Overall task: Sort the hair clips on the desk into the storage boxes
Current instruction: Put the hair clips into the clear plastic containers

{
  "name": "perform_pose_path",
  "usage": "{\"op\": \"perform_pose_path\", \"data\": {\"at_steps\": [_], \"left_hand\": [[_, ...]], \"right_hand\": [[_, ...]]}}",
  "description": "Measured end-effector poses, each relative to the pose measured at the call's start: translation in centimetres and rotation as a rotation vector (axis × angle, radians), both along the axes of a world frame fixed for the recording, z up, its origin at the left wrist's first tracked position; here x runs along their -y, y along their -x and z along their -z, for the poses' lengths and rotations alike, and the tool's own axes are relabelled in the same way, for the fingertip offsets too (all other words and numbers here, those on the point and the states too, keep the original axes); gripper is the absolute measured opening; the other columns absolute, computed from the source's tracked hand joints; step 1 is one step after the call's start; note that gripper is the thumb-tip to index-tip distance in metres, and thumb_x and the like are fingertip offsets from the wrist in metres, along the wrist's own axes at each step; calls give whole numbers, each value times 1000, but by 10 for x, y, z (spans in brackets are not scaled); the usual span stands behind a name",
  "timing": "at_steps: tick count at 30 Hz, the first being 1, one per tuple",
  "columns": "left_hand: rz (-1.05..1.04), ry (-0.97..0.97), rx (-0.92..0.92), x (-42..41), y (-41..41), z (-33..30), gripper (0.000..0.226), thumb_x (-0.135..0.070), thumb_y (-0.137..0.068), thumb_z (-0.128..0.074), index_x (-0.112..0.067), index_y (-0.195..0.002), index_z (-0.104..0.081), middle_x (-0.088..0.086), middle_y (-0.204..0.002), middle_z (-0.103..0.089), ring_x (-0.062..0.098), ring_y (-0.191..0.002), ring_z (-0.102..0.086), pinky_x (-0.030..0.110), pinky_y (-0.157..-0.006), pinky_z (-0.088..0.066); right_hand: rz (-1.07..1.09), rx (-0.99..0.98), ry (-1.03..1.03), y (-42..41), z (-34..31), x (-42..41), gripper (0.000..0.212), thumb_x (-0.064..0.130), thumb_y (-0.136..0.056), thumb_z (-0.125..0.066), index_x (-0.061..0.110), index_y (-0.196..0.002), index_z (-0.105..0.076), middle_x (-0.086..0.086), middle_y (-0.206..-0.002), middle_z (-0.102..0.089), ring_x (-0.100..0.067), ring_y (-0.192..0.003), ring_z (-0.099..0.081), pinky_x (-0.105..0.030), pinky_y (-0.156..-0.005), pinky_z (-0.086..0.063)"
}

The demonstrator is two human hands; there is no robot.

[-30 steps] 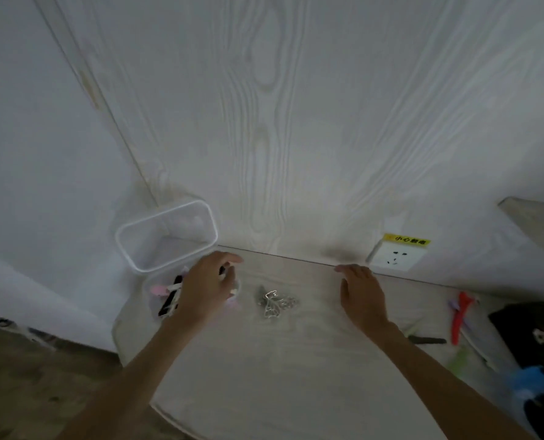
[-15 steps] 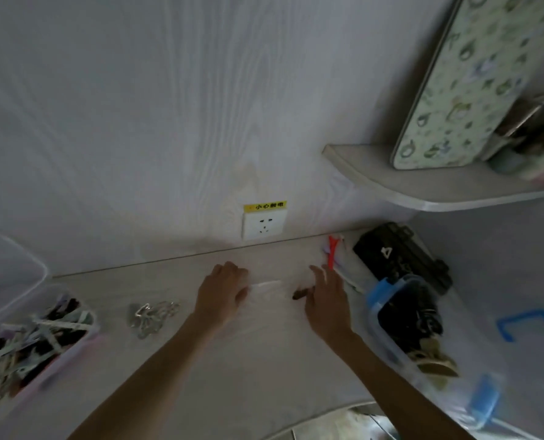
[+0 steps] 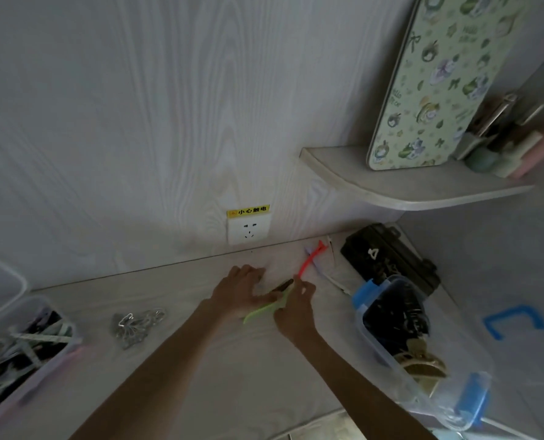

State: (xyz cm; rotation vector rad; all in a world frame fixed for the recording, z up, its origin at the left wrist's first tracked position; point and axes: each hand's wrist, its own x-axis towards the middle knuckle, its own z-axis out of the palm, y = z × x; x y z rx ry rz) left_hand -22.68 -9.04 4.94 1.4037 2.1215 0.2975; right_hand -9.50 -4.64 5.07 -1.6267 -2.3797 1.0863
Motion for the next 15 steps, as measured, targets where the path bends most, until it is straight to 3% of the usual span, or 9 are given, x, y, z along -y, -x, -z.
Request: {"op": "perform_pose_path", "data": {"at_steps": [2,5,9,12,15], "left_hand": [[123,65,-63,2,4,1,94,-71,-65,-62,-28,-141,-28,-1,-138,-37,24,-128,-33,39,-102,-38],[137,79,-84,7,2,2,90,-51,-71,-72,-30,-144,-23,1,-141,-32,25,-129,-31,39,-101,-40],[17,-8,-34,25,-6,8,66,-34,-80,-68,-29,-138,-37,1,-130,-40,22,-119,-41,34,-87,-43],[-148,-119,19,43,-13,12,44,-30,-81,-67,-27,-122,-53,1,-118,-49,21,-109,-53,31,-82,-44],[-187,-165,3,58,-16,14,39,-31,-80,-67,-25,-117,-56,2,-116,-52,20,-104,-55,28,-81,-43]], "right_hand": [[-181,172,-190,-5,-3,-16,100,2,-76,-64,21,-147,4,-14,-153,2,-33,-135,-24,-40,-97,-45],[-523,301,-327,1,-3,-37,107,3,-73,-64,31,-147,7,-2,-156,13,-32,-141,-9,-40,-90,-49],[-705,372,-126,8,0,-44,86,4,-78,-58,26,-147,-11,-6,-153,-7,-34,-135,-18,-43,-95,-44],[-686,256,-190,0,9,-37,63,12,-85,-56,13,-142,-29,-13,-143,-26,-33,-123,-35,-39,-97,-42],[-665,100,-224,-12,18,-24,43,19,-86,-59,12,-127,-48,-11,-125,-45,-29,-111,-47,-32,-91,-40]]}}
